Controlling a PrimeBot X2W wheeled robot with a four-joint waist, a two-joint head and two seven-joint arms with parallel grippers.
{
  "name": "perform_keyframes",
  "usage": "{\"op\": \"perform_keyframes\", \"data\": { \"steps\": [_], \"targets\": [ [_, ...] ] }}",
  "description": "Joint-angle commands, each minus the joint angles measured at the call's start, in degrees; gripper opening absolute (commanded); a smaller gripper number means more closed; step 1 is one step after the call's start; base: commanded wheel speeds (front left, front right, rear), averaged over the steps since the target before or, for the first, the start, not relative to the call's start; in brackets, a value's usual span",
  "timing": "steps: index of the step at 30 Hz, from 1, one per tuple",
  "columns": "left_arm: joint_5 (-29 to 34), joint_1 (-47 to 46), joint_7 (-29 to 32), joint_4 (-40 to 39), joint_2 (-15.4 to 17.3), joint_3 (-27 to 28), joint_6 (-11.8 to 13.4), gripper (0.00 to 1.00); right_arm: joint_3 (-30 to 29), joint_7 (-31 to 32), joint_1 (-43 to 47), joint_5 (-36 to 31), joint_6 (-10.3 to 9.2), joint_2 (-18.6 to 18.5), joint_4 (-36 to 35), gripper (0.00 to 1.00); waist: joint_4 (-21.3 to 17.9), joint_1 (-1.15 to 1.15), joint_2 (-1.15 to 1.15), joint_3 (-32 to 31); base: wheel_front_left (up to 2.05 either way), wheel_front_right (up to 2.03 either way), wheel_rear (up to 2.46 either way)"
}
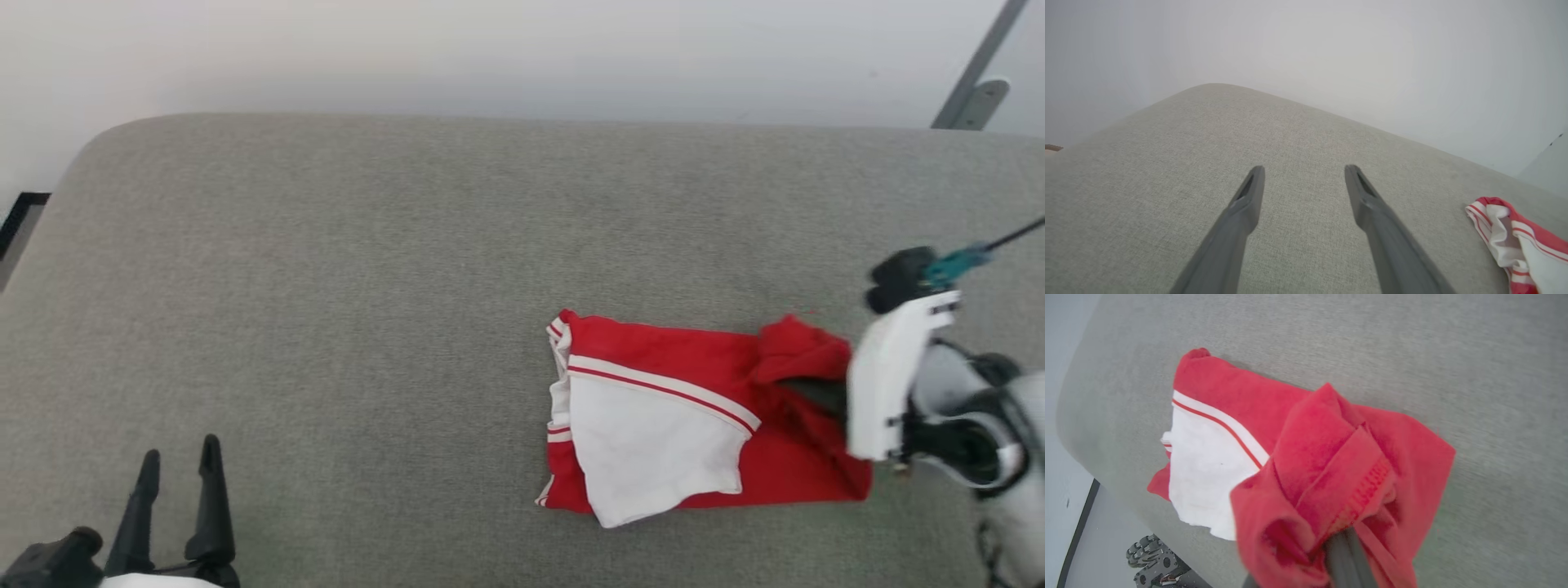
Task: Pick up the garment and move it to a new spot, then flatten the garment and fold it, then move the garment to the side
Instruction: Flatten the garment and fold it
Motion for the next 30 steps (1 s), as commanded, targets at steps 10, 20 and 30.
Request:
{"op": "perform_keyframes", "data": {
  "steps": [10,20,30],
  "targets": [
    [-1.3,-2.5,-0.3,1.2,0.3,-3.1,-0.2,1.00,5.1,-0.1,-2.4,-3.7,-0.02,8.8,1.8,0.00,5.1,0.00,0.00,-0.2,0.00,0.00,0.00],
    [-2.6,-3.5,-0.3,2.1,0.2,-4.3,-0.2,1.00,7.9,-3.6,-5.6,-5.5,-0.02,13.5,9.1,1.00,7.1,0.00,0.00,-0.2,0.00,0.00,0.00],
    [-3.4,-1.6,-0.3,1.3,0.6,-2.5,-0.2,1.00,6.1,-5.2,-4.9,-1.8,-0.02,10.1,2.8,1.00,3.8,0.00,0.00,-1.0,0.00,0.00,0.00]
  ]
}}
